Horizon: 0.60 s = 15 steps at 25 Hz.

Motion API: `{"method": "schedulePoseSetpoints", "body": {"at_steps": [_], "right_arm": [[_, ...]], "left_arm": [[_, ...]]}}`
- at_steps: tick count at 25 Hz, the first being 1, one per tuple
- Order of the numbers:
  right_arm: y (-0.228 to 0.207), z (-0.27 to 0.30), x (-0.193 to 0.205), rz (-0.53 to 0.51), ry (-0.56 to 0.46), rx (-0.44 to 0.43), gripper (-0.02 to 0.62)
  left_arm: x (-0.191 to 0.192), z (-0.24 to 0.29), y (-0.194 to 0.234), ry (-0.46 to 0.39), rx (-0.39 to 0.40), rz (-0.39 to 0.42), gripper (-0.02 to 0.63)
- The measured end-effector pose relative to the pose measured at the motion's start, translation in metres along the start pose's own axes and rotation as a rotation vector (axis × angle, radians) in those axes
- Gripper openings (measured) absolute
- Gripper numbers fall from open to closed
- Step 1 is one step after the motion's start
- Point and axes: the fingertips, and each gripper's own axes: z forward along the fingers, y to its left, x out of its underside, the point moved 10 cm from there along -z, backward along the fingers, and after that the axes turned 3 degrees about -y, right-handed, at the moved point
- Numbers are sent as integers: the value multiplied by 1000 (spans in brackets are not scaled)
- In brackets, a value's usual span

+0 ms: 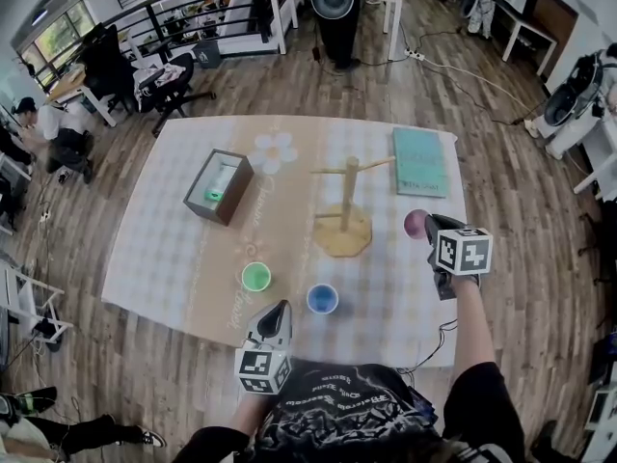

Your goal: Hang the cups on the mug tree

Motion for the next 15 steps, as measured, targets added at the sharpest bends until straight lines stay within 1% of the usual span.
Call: {"method": "schedulePoseSetpoints", "body": {"at_steps": [5, 11, 15], "right_arm": [[14, -14, -28, -71, -103, 27, 32], [32, -36, -60, -115, -244, 53, 32], [41, -41, -73, -144, -308, 105, 32]], "left_arm": [[1, 1, 1, 2, -2, -12, 20], [1, -1, 3, 1, -7, -22, 20], [3, -2, 3, 1, -11, -26, 20]]}}
